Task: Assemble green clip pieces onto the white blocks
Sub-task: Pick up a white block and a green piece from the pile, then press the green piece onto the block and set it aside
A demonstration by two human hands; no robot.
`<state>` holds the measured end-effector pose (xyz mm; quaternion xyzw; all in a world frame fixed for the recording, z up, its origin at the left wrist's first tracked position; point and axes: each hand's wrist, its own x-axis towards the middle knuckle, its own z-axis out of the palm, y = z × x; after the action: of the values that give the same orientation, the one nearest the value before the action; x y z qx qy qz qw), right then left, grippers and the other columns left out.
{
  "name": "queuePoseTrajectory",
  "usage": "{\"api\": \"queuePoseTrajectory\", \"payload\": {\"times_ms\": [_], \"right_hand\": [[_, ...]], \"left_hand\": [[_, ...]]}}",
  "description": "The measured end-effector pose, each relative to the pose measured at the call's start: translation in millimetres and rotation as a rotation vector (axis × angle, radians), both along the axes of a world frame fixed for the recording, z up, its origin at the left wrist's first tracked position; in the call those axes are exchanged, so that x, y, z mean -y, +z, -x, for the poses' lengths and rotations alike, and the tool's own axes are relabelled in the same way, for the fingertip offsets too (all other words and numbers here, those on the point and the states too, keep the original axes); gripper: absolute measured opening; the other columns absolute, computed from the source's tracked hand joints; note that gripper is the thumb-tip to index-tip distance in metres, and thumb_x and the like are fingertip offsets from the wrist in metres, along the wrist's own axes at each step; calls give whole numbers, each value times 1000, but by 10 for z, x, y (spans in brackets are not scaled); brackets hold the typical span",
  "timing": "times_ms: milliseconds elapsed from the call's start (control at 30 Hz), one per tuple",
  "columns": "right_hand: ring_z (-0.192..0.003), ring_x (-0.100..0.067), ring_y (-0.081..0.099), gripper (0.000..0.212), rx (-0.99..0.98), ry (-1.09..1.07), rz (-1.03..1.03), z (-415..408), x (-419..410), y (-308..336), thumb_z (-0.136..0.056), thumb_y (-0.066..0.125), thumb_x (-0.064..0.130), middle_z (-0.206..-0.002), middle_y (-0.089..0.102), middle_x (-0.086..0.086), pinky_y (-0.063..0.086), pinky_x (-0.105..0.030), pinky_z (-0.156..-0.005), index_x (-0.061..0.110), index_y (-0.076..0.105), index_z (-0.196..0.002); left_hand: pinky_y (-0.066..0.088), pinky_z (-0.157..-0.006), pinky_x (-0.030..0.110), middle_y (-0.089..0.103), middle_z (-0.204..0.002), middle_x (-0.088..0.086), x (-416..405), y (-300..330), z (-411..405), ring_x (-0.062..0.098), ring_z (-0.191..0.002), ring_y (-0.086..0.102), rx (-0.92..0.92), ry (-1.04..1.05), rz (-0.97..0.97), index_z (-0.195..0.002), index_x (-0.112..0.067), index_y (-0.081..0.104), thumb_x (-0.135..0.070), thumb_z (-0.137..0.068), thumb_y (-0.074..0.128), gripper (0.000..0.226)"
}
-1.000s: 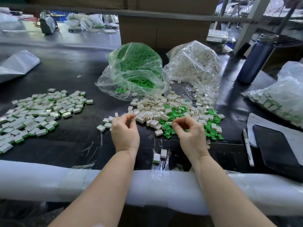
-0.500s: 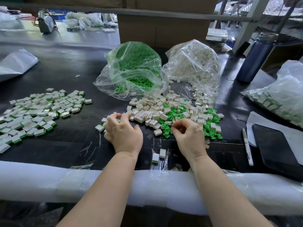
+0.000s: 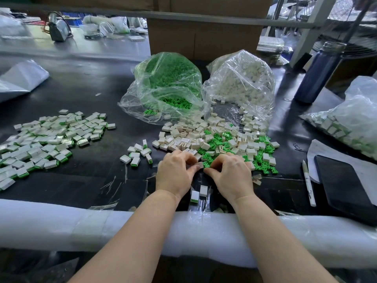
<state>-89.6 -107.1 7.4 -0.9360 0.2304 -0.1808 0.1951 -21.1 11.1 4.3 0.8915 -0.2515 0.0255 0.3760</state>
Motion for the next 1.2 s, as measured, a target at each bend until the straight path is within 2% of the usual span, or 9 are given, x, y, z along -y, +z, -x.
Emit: {"api": "queuePoseTrajectory", "payload": {"times_ms": [133,233,333,467,733,833,900,1033,1200], "right_hand": [[-89,-18,52,16,111,39,-129,11,17,1,-84,68,28,-81,55,8,29,-28,-78,21,54,-79],[-81,-21,57,12,226,63,-253,8,22,11,-84,68,19,-76,59,4,46,-34,-75,16,57,-81],[-75,-11,60,9,356,101,-390,11,23,41,-82,70,10,-74,61,12,51,-25,-76,16,63,-83],[-70,0,59,13,397,176,-535,8,21,56,-82,68,3,-74,63,10,48,-11,-70,16,66,-81],[-69,5,58,15,408,181,-579,8,18,58,-83,66,2,-74,64,8,46,-8,-69,17,65,-79],[-69,2,58,14,425,160,-560,5,28,53,-83,67,3,-74,64,8,46,-9,-69,16,65,-80],[-74,-3,60,10,421,156,-565,3,29,46,-83,67,4,-77,65,6,48,-11,-71,14,66,-84],[-73,-2,59,12,399,168,-578,1,27,38,-83,67,5,-77,64,8,48,-10,-71,16,66,-84],[-72,6,57,20,400,202,-594,4,30,44,-85,64,3,-77,62,10,45,-7,-71,22,61,-80]], "left_hand": [[47,-89,38,64,-78,-13,-25,13,-8,15,-83,61,-129,-48,98,-82,-30,61,-25,-82,69,10],[49,-91,36,68,-86,-10,-34,14,-31,12,-87,64,-242,-80,244,-93,-29,68,-22,-84,68,12],[50,-91,37,71,-91,-7,-37,5,-54,13,-90,65,-287,-122,309,-89,-31,69,-25,-83,69,9],[50,-89,42,70,-87,-6,-44,-11,-68,16,-89,65,-313,-154,314,-84,-36,66,-30,-83,67,6],[49,-90,43,68,-83,-5,-46,-16,-65,20,-88,64,-310,-177,315,-88,-31,67,-33,-84,67,4],[52,-81,36,63,-78,-9,-55,-25,-63,12,-75,58,-292,-168,343,-88,-31,66,-25,-85,66,6],[48,-73,26,58,-79,-9,-56,-30,-64,6,-69,51,-254,-161,359,-87,-35,65,-19,-86,65,16],[44,-69,12,60,-81,-7,-38,-12,-42,3,-69,52,-229,-144,399,-95,-24,63,-13,-84,67,16],[51,-83,25,67,-87,2,-34,19,-14,15,-84,64,-301,-187,480,-90,-19,63,-8,-86,63,12]]}}
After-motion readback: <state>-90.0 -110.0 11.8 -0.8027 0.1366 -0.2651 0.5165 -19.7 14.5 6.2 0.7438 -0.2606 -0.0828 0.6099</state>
